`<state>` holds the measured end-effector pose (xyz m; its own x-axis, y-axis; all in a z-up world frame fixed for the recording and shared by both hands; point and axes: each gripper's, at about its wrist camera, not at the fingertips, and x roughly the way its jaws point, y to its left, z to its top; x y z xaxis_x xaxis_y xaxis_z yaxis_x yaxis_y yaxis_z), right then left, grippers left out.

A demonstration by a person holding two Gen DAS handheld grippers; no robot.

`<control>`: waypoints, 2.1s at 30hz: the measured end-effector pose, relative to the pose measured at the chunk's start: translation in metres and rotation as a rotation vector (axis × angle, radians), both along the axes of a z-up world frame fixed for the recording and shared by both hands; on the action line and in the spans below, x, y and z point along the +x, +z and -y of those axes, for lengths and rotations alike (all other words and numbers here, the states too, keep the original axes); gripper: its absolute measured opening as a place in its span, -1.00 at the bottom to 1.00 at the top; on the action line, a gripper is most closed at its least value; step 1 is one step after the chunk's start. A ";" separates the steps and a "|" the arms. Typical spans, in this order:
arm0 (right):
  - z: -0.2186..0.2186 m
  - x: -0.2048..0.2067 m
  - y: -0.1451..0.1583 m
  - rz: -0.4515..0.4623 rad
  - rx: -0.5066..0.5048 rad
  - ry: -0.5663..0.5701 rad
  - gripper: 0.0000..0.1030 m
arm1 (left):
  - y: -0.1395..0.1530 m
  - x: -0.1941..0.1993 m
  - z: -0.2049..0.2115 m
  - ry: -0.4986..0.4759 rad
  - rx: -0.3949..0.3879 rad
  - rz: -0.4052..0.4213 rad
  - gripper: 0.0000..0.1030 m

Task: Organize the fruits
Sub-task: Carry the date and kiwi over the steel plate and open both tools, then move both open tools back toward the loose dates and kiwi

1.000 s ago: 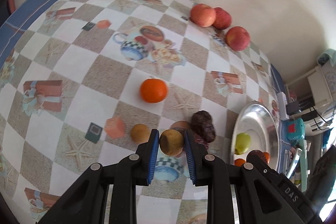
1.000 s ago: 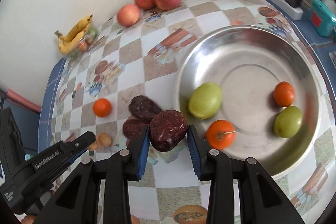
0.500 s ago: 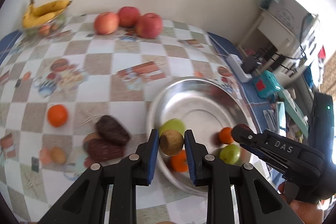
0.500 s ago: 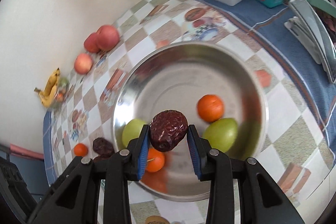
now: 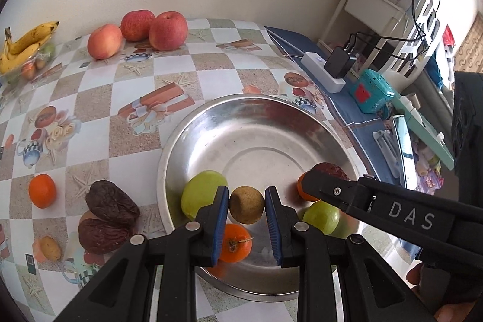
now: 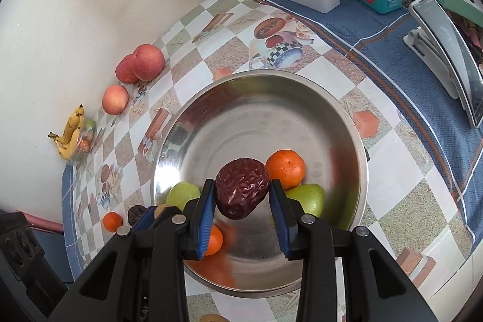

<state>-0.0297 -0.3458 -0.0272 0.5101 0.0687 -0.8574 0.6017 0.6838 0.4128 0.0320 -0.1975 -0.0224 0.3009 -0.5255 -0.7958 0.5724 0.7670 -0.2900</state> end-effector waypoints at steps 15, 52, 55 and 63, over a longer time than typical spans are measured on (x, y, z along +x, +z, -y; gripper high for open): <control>-0.005 0.004 -0.004 -0.025 0.002 0.023 -0.21 | 0.001 0.003 -0.014 0.019 0.002 -0.010 -0.46; -0.086 0.038 0.003 -0.050 -0.136 0.301 -0.09 | -0.015 0.072 -0.194 0.633 0.264 -0.112 0.79; -0.085 0.039 0.000 -0.057 -0.130 0.297 0.08 | -0.019 0.072 -0.195 0.636 0.271 -0.122 0.97; -0.085 0.040 -0.005 -0.058 -0.130 0.299 0.82 | -0.024 0.072 -0.200 0.656 0.310 -0.113 1.00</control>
